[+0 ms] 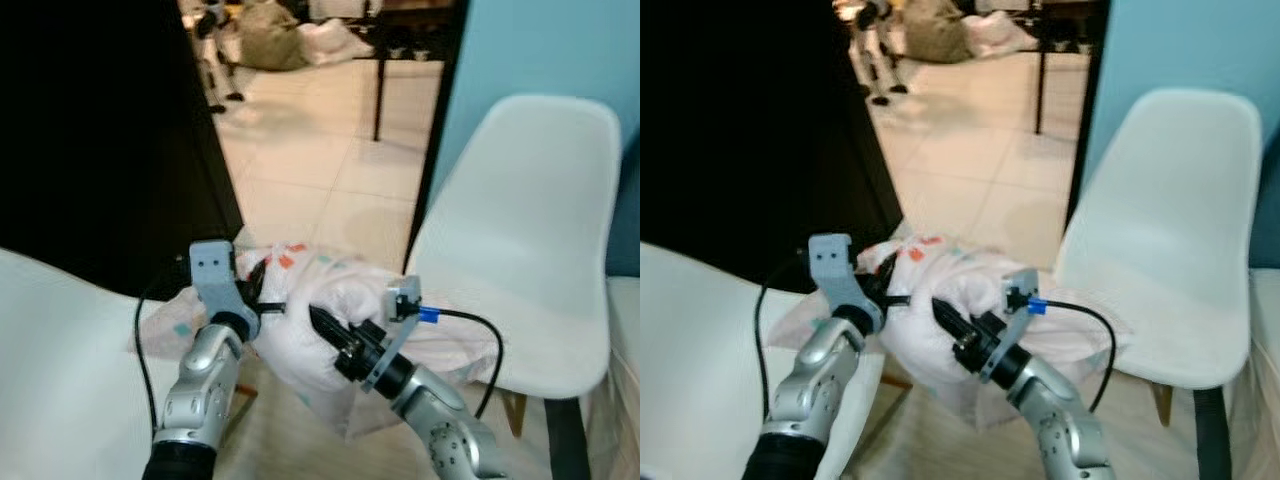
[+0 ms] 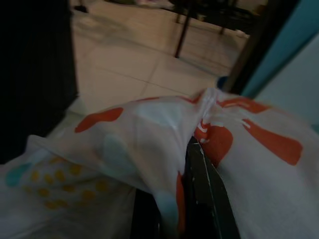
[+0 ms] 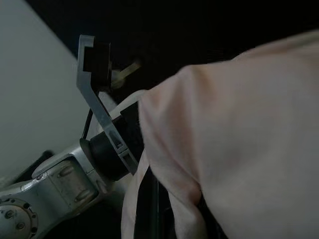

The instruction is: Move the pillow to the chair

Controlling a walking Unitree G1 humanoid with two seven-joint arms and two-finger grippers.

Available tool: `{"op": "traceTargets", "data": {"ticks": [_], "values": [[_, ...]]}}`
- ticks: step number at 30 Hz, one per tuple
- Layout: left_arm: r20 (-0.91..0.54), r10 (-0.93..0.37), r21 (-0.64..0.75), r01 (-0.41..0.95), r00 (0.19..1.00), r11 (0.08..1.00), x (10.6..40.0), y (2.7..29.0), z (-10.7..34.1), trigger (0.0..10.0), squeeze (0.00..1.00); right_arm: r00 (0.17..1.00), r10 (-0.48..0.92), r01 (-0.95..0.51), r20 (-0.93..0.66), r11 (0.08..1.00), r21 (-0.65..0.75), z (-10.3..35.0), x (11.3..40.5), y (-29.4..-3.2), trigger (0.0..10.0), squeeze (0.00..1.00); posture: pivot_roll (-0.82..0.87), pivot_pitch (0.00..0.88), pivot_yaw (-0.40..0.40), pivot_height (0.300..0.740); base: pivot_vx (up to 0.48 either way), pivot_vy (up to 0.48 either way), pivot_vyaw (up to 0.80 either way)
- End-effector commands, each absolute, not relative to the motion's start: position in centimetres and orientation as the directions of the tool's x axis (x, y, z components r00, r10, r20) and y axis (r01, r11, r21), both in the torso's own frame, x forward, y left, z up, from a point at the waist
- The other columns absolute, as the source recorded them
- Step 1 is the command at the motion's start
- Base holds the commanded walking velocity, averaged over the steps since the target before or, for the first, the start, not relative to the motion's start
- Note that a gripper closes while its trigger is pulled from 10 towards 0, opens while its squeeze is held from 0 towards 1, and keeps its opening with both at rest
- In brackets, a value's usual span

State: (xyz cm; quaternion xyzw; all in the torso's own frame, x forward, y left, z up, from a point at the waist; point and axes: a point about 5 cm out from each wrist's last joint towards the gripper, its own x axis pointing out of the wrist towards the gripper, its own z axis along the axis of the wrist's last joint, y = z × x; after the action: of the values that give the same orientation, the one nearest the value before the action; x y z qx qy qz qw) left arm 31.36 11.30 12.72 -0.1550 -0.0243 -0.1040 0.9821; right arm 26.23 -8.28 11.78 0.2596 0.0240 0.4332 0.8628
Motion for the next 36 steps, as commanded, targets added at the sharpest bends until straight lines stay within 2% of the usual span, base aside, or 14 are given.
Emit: {"op": "traceTargets", "data": {"ticks": [1,16,24,27,31,36], "values": [[0.122,-0.238,-0.280,0.263,0.964,0.923,31.3,10.3,13.5,10.0,0.00,0.572,0.792,-0.775,0.214,0.436,0.458,12.3,26.0,-7.1,10.0,0.00,-0.10,0.088,0.089,0.740,0.000,0.000,0.76],[0.145,-0.212,-0.274,0.245,0.966,0.930,31.6,10.5,14.2,10.0,0.00,0.563,0.793,-0.784,0.233,0.423,0.454,12.8,26.1,-6.9,10.0,0.00,-0.10,0.094,0.086,0.740,0.000,0.000,0.76],[0.131,-0.212,-0.271,0.241,0.968,0.932,31.6,10.5,13.7,10.0,0.00,0.592,0.776,-0.763,0.218,0.453,0.462,12.4,26.3,-7.1,10.0,0.00,-0.10,0.098,0.086,0.740,0.000,0.000,0.76],[0.100,-0.227,-0.248,0.245,0.969,0.937,31.3,10.5,12.7,10.0,0.00,0.628,0.756,-0.733,0.184,0.495,0.467,11.7,26.6,-7.5,10.0,0.00,-0.10,0.097,0.085,0.740,0.000,0.000,0.76],[0.091,-0.230,-0.242,0.246,0.969,0.939,31.1,10.5,12.4,10.0,0.00,0.636,0.752,-0.726,0.176,0.505,0.466,11.5,26.7,-7.7,10.0,0.00,-0.10,0.094,0.085,0.740,0.000,0.000,0.76],[0.070,-0.228,-0.247,0.239,0.971,0.939,31.1,10.7,11.5,10.0,0.00,0.742,0.664,-0.623,0.088,0.636,0.456,10.4,28.0,-9.1,10.0,0.00,-0.12,0.065,0.053,0.740,0.000,0.000,0.57]]}}
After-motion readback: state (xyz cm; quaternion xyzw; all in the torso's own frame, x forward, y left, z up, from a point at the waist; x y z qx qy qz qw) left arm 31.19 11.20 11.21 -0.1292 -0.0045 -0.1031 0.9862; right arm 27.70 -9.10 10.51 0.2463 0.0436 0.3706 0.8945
